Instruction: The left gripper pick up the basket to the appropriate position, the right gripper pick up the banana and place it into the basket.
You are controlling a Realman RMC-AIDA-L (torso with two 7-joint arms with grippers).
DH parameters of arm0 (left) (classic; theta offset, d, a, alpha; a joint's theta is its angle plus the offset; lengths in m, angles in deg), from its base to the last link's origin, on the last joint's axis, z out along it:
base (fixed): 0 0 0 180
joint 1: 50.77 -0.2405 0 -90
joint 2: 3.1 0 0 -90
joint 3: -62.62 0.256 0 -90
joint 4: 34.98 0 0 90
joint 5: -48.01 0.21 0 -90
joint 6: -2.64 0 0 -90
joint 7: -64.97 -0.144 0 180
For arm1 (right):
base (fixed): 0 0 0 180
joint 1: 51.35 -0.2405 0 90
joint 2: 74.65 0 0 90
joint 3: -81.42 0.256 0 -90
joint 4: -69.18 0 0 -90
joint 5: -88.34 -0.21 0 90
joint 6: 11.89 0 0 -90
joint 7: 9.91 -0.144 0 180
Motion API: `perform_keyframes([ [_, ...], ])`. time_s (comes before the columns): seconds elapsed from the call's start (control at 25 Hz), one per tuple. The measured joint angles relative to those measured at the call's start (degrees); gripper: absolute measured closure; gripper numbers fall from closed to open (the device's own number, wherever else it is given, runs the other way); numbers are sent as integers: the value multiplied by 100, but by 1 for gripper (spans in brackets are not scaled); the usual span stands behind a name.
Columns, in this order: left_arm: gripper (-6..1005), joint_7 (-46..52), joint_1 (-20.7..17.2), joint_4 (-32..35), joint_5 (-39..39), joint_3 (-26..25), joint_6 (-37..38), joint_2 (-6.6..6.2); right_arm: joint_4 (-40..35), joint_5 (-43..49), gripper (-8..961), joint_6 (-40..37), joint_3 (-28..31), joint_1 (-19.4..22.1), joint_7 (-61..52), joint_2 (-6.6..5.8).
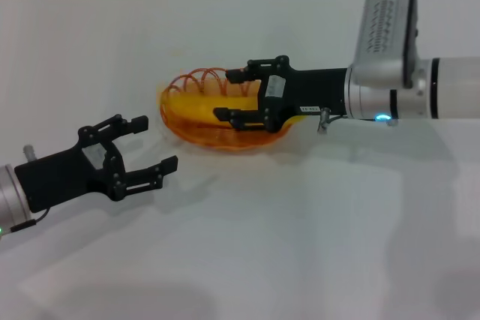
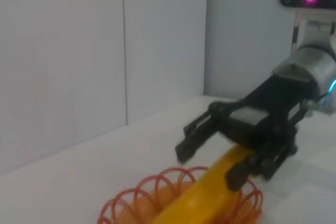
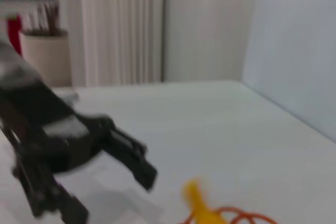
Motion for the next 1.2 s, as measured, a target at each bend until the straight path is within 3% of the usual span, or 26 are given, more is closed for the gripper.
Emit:
perform_keyframes([
  [0.12,109,0,-55,9,-6,-14,1,-4,-290,-72,281,-485,10,157,-148,-38],
  [0.24,109,-12,-143,49,-12,-51,1,-18,-848,-112,162,-996,24,568,-418,-82],
  [0.44,109,-28,-160,51,-42,-68,-28,-20,-1916,-194,155,-1522,35,1658,-602,-149],
  [0.6,109,-37,-238,51,-49,-83,-46,-22,-2023,-199,150,-1601,30,2099,-495,-270],
  [0.88,109,-46,-299,57,-47,-150,-59,-33,-1733,-207,150,-1479,466,2530,301,-288],
  [1.0,109,-53,-311,59,-47,-150,-124,-32,-1450,-209,150,-1464,949,2520,453,-291],
  [1.2,109,-53,-291,59,-47,-149,-195,-24,-1355,-182,150,-1457,1107,2497,461,-298],
])
